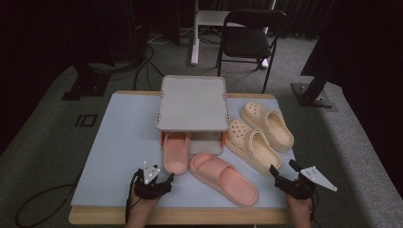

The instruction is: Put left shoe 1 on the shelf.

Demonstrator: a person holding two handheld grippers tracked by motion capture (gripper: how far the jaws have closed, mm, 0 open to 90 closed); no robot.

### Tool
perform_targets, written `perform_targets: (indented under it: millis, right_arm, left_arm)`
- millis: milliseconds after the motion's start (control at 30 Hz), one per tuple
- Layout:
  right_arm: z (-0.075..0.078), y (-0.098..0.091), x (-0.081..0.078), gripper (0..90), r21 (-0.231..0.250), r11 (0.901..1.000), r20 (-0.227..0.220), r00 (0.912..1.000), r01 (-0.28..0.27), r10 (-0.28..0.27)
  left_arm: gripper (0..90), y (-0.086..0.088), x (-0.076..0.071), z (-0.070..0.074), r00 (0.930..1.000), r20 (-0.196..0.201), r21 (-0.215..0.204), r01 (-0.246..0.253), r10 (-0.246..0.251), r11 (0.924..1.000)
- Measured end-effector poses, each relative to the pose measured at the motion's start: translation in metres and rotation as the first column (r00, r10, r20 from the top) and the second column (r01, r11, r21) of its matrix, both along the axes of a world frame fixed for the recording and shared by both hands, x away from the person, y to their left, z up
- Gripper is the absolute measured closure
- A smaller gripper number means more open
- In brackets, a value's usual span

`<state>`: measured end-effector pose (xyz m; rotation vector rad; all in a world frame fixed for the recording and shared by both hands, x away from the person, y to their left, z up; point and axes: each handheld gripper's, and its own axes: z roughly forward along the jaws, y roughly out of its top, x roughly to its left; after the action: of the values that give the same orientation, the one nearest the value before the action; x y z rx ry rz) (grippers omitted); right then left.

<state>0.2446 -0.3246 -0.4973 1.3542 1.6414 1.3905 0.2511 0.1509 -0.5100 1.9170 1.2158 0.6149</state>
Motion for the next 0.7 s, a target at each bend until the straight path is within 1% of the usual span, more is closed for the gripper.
perform_targets:
  millis: [100,200,333,533,567,600,633,667,700]
  right_arm:
    - [0.000,0.000,0.000,11.4,0.001,1.0000,-0.001,1.0000,0.000,0.000]
    - [-0.001,0.000,0.001,11.4,-0.003,1.0000,0.000,1.0000,-0.002,0.002]
    - [0.000,0.000,0.000,11.4,-0.002,1.0000,0.000,1.0000,-0.002,0.002]
    - [-0.001,-0.001,0.000,11.4,0.000,1.0000,-0.001,1.0000,0.000,0.000]
    - [-0.001,-0.001,0.001,11.4,-0.001,1.0000,-0.001,1.0000,-0.001,0.001]
    - [-0.001,-0.001,0.001,11.4,-0.004,1.0000,0.000,1.0000,-0.003,0.003]
    - [-0.001,-0.001,0.001,11.4,-0.003,1.0000,0.000,1.0000,-0.005,0.005]
    - [-0.001,-0.001,0.001,11.4,-0.003,1.0000,0.001,1.0000,-0.005,0.005]
    - [-0.001,-0.001,0.001,11.4,-0.005,1.0000,0.000,1.0000,-0.005,0.005]
  left_arm:
    - [28.3,-0.001,0.002,-0.001,1.0000,-0.006,-0.002,-0.003,0.003,1.0000]
    - [26.6,-0.003,0.005,-0.002,0.9999,-0.006,0.006,0.009,-0.009,0.9999]
    - [26.3,-0.004,0.008,-0.001,0.9999,-0.004,0.006,0.014,-0.014,0.9999]
    - [26.3,-0.003,0.013,0.000,1.0000,0.001,0.006,-0.002,0.002,1.0000]
    - [26.3,-0.003,0.019,0.001,0.9999,0.008,0.008,-0.015,0.015,0.9999]
    - [26.3,-0.002,0.022,0.001,0.9997,0.005,0.006,-0.022,0.022,0.9997]
    - [26.3,-0.002,0.025,0.001,0.9998,0.005,0.005,-0.021,0.021,0.9998]
    - [26.4,-0.003,0.027,0.000,0.9995,0.010,0.009,-0.030,0.030,0.9995]
    - [26.3,-0.002,0.030,0.000,0.9996,0.005,0.004,-0.027,0.027,0.9996]
